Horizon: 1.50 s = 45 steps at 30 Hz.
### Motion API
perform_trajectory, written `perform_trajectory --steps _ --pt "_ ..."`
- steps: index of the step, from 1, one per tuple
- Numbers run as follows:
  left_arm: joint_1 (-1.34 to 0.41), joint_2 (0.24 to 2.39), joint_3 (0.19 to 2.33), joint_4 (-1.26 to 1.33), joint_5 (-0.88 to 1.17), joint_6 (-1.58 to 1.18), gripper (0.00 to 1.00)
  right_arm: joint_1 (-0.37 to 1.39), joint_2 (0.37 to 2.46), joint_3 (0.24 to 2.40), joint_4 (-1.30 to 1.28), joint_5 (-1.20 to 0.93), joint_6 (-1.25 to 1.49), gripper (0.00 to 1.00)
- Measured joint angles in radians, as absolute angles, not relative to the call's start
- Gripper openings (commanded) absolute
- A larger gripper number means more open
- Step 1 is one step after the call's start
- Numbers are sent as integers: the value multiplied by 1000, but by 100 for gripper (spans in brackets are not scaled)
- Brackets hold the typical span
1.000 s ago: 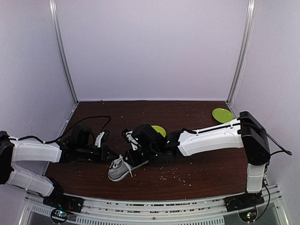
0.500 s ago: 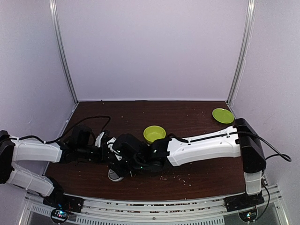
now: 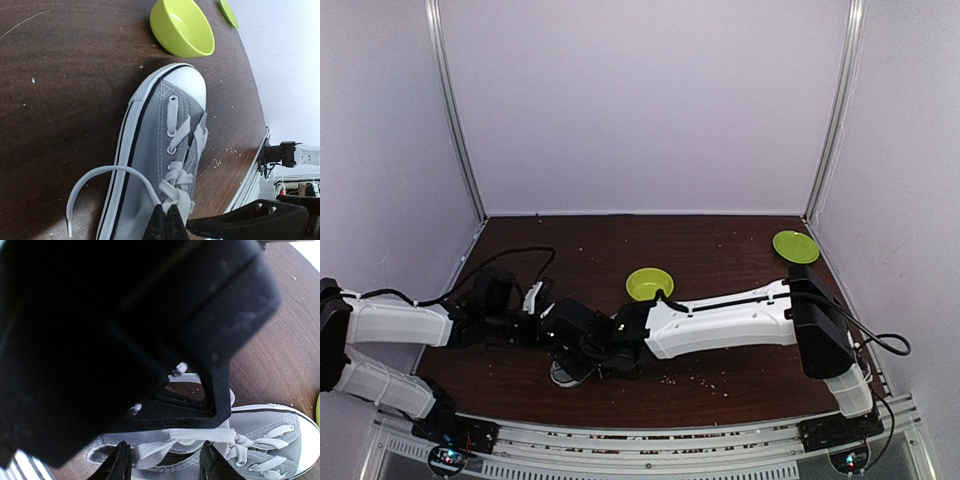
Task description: Tie the shoes
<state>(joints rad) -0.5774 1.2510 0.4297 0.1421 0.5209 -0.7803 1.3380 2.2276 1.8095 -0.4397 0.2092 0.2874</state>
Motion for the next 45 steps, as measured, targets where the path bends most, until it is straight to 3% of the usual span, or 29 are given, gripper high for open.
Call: perform_trajectory --steps 3,10,23,45 --pt "-577 1251 430 142 521 -780 0 1339 2238 1829 -457 215 282 43" --pt "-577 1251 430 142 521 -780 0 1343 2250 1858 -479 247 285 0" --pt "-577 1272 429 142 488 -789 0 1344 2149 1610 -361 266 361 0" --pt "-554 1294 428 164 467 -788 0 1288 1991 1410 -204 192 444 0"
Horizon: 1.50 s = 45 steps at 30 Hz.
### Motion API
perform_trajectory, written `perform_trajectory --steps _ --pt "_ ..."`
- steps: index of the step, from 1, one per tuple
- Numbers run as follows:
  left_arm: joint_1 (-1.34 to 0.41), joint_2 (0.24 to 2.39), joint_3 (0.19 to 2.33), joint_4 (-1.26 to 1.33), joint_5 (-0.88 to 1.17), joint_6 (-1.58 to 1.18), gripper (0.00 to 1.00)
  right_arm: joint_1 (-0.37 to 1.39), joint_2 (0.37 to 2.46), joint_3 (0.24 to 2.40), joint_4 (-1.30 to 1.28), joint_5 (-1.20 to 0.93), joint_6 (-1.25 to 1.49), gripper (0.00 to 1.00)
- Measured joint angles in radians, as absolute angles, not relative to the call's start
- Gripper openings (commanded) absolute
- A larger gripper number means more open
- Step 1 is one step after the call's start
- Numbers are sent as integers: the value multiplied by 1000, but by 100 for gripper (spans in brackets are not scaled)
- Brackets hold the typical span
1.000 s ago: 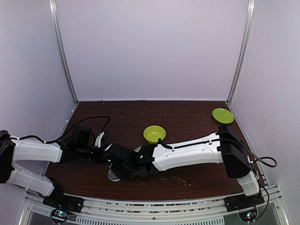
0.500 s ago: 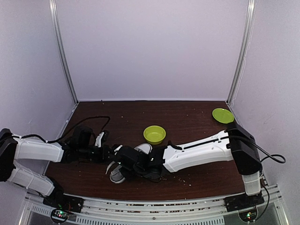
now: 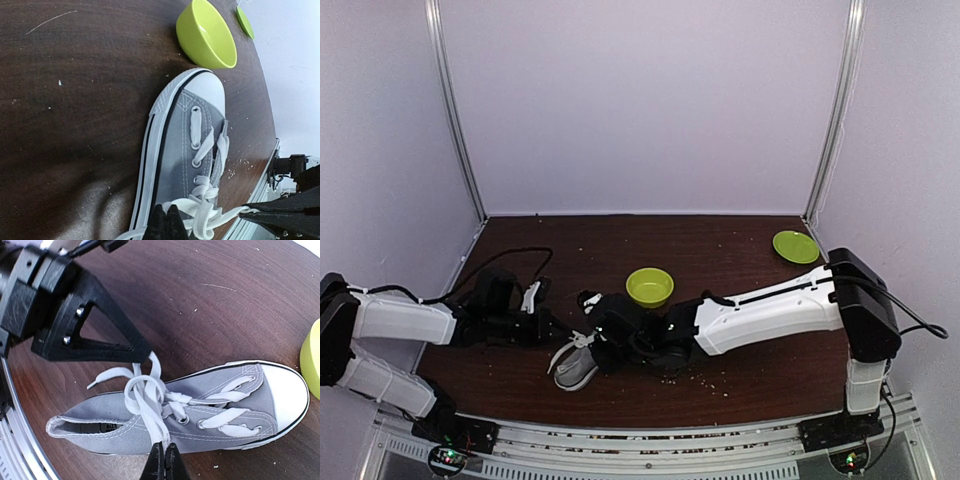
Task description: Tie the shoes
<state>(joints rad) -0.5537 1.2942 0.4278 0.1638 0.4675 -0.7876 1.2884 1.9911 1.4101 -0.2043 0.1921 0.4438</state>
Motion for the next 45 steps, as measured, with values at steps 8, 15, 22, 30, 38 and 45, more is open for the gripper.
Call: perform_trajectory --steps 8,15,22,30,38,45 --pt "-539 1325 428 162 467 -768 0 1259 1980 1358 -141 152 481 0" --pt "-527 1330 428 156 466 -746 0 1245 1950 1300 -97 123 513 0" --pt "-506 1351 428 151 463 -719 0 1225 1902 1235 -52 104 543 0" --pt "-486 1375 434 128 459 -677 0 1215 1884 1200 -23 79 561 0" --pt "-465 1376 434 102 455 -645 0 1211 1854 1162 -6 70 576 0" --pt "-463 1390 438 103 459 -635 0 1211 1824 1136 -4 48 572 0"
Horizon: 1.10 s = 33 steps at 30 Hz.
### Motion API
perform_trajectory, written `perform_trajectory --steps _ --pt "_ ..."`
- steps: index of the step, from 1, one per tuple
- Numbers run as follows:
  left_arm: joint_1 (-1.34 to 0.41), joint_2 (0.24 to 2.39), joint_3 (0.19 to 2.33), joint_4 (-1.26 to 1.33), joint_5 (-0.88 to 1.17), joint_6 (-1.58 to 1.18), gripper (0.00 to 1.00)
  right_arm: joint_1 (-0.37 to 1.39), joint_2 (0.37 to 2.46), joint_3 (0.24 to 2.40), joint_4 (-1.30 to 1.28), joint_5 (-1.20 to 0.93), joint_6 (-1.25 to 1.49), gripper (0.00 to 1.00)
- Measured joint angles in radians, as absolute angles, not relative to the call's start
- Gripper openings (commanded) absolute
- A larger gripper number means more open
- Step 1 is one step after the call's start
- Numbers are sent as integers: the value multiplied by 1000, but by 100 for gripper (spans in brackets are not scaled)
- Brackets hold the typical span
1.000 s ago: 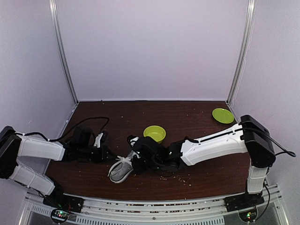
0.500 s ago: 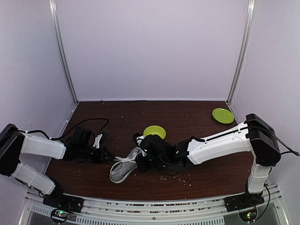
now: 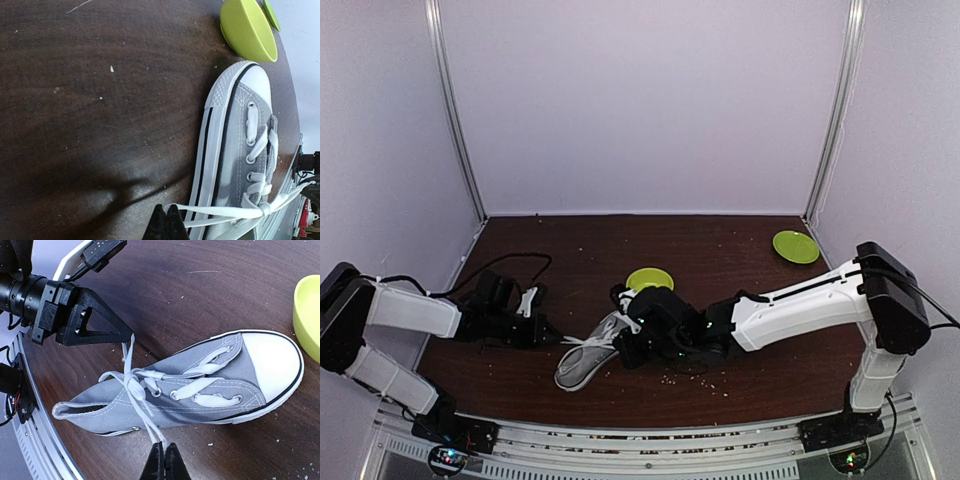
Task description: Tie the shoes
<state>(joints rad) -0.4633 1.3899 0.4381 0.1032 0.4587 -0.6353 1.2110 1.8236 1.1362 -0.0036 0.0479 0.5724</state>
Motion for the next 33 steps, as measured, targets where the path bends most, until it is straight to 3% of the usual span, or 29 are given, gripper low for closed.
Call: perform_trajectory --steps 22,23,28,31,33 --pt "-452 1408 442 121 523 -605 0 1209 1849 1114 -71 -149 469 0" --pt "-451 1408 442 131 537 -600 0 1208 1852 1114 -76 -155 469 4" --pt "-450 1408 448 158 602 -566 2 1205 1851 1113 -109 -159 471 49" --pt "-450 1406 454 165 633 -546 20 1200 1843 1110 -146 -150 461 61" --pt "-450 1395 454 160 641 -531 27 1198 1818 1105 -173 -138 448 63"
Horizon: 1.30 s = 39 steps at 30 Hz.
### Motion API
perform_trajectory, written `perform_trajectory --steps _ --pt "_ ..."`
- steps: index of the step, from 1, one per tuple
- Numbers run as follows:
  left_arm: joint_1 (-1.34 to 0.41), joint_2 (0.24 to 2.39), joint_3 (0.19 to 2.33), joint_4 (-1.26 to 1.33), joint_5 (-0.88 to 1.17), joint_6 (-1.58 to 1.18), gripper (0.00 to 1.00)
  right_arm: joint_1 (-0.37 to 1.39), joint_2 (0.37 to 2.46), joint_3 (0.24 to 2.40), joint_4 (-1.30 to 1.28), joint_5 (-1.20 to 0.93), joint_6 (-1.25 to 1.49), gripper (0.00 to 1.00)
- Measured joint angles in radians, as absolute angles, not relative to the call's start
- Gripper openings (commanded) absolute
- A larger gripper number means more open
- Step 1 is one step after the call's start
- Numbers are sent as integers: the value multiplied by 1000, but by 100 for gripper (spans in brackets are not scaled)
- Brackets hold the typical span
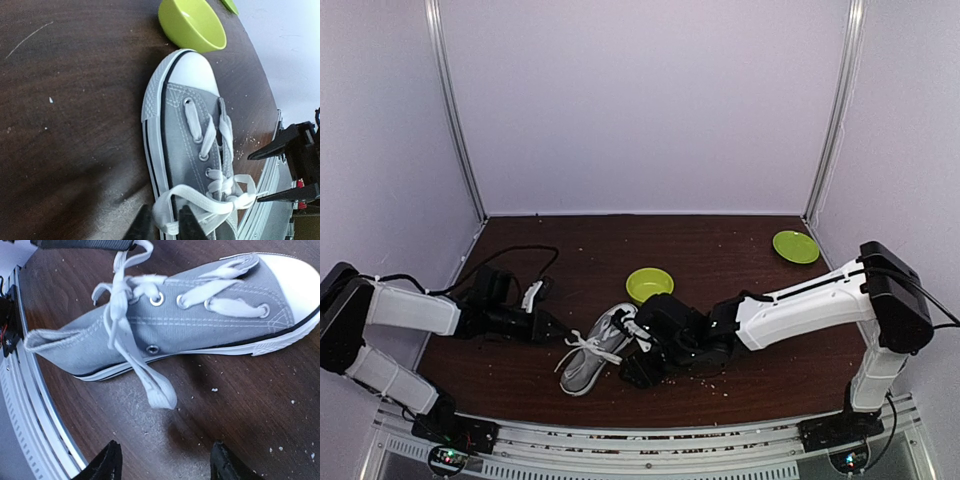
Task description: Tie the shoes
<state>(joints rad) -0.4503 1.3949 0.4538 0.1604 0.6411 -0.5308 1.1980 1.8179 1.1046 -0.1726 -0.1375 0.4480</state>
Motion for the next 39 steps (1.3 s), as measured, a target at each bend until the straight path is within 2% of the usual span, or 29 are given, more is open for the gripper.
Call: perform_trajectory --steps 5,11,21,39 --pt "-450 1308 453 132 599 -520 45 1187 1748 1109 -183 -122 441 59" --pt "-450 1165 439 103 495 -517 57 1179 1789 1215 -180 -110 469 40" --pt "-456 1148 437 89 518 -465 45 1177 1925 1341 -175 -137 485 27" --pt "-581 1263 498 78 542 -408 44 1176 1978 1383 -196 -184 482 11"
